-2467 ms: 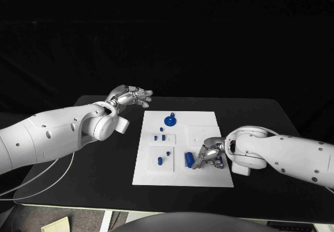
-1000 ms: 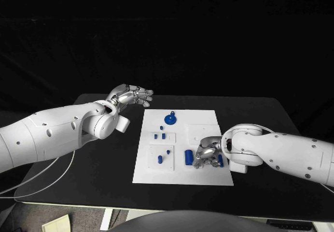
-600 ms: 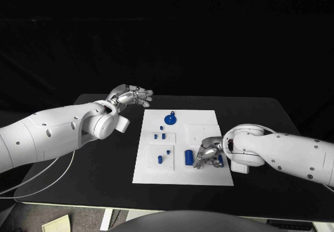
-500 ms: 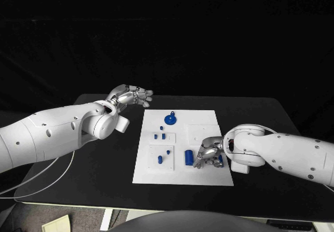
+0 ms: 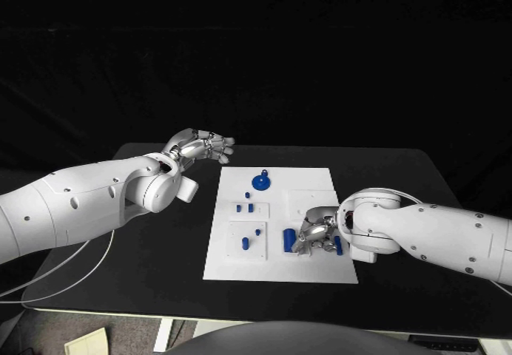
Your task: Assemble the parts on the task board
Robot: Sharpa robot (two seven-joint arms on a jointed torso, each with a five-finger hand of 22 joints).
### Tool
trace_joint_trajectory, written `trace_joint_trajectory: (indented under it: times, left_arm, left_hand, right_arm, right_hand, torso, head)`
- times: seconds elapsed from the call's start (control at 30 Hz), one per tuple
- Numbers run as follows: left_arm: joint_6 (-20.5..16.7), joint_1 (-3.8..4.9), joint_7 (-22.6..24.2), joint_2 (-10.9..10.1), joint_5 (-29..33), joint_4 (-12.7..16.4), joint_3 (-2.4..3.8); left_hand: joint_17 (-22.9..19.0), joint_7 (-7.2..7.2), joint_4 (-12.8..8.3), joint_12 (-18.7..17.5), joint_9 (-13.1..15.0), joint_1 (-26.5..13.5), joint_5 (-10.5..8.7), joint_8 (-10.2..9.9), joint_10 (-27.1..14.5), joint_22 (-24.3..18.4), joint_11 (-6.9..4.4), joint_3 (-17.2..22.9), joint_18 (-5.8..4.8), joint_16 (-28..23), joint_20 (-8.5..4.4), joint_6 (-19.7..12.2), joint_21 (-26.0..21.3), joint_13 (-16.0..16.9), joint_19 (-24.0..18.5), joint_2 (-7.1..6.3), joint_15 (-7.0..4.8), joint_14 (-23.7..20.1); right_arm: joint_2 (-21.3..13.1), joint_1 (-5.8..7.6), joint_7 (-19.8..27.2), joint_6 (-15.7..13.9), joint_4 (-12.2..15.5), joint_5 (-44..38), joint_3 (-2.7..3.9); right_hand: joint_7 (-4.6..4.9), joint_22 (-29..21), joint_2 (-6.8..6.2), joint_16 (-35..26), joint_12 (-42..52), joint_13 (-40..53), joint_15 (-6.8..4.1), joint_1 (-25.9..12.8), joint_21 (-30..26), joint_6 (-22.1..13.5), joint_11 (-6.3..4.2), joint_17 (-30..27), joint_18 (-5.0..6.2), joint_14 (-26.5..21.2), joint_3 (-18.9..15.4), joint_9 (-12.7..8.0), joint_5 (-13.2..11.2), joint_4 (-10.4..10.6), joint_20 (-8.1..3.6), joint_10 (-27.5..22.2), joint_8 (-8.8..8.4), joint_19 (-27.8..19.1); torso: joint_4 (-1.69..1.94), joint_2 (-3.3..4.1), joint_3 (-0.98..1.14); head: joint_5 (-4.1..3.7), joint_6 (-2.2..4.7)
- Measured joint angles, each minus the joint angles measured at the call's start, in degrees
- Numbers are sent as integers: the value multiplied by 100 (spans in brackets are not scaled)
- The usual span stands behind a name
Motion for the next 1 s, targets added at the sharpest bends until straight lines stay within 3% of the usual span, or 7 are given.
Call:
trace_joint_trajectory:
  times: [0.47,0.6,1.0]
  left_arm:
    - [9,0,-11,-3,0,-1,0]
    - [11,0,-13,-6,1,0,0]
    - [15,0,-19,-17,1,3,0]
  left_hand:
    - [5,0,0,0,0,0,0,0,0,4,0,0,0,0,0,0,0,0,0,0,0,0]
    - [4,0,0,0,-5,0,0,0,0,4,0,0,0,0,0,0,0,1,0,0,0,0]
    - [9,0,0,0,-5,0,0,0,0,5,0,0,0,0,0,0,0,1,0,0,0,0]
  right_arm:
    - [94,-41,-108,-97,-49,-241,0]
    - [104,-50,-129,-112,-49,-276,3]
    - [26,-53,-113,-146,-14,-298,7]
  right_hand:
    - [2,0,30,2,0,5,1,29,0,3,0,5,12,0,45,-6,55,14,9,0,1,9]
    - [44,0,60,4,0,5,1,60,0,46,-20,5,13,1,93,-18,88,-2,9,20,1,9]
    - [57,0,30,5,0,11,2,90,0,87,-2,9,15,1,109,-16,166,13,9,39,11,9]
  torso:
    - [1,-1,2]
    - [-2,0,2]
    - [-2,0,4]
  head:
    - [13,-29]
    - [14,-35]
    - [14,-43]
